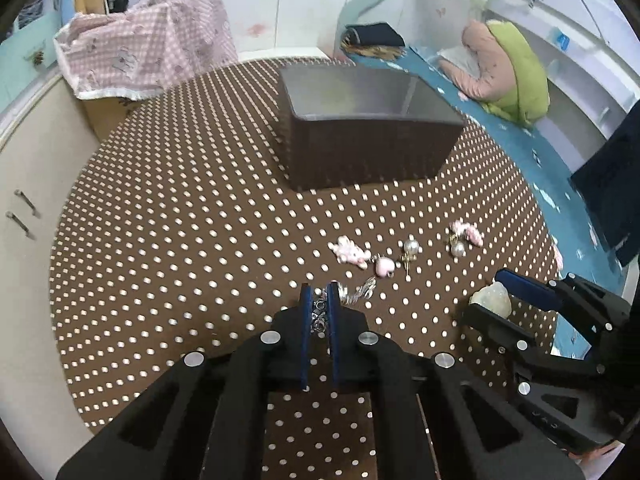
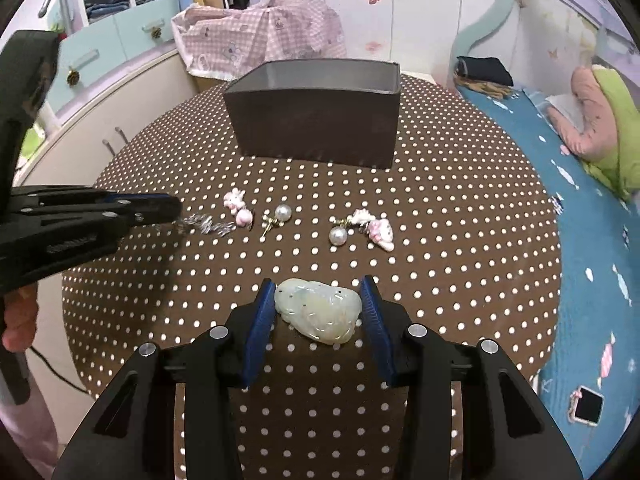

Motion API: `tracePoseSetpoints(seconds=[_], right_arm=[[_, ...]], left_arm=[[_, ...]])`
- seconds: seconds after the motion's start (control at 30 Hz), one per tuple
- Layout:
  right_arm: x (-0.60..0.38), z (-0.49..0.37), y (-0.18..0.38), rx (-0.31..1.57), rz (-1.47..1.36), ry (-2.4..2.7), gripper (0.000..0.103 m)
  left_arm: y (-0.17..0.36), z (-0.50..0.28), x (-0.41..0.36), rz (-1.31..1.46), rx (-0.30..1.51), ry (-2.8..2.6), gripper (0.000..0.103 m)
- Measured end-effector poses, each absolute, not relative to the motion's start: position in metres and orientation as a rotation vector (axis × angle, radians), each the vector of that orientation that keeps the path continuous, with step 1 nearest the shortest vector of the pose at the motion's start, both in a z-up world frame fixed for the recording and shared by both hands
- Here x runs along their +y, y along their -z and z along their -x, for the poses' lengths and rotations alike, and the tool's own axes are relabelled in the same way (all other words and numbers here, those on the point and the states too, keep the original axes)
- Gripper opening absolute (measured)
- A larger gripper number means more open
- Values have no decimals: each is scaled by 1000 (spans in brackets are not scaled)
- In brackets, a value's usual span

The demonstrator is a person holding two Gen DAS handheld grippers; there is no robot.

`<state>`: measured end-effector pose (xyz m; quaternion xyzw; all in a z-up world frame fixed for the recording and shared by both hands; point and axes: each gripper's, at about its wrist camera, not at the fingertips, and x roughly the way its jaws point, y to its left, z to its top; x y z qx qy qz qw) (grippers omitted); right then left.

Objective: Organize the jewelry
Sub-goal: 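Carry the chain charm and jade stone into the tin and open both tools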

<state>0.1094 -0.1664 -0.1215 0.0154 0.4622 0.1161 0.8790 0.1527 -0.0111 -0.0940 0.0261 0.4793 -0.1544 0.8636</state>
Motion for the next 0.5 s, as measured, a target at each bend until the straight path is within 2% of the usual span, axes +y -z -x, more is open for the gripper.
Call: tracePoseSetpoints(seconds=[0.5], right_arm=[[-171, -135, 76, 854, 4, -212, 43]], left_arm=[[39, -156, -10, 22, 883, 364, 6]])
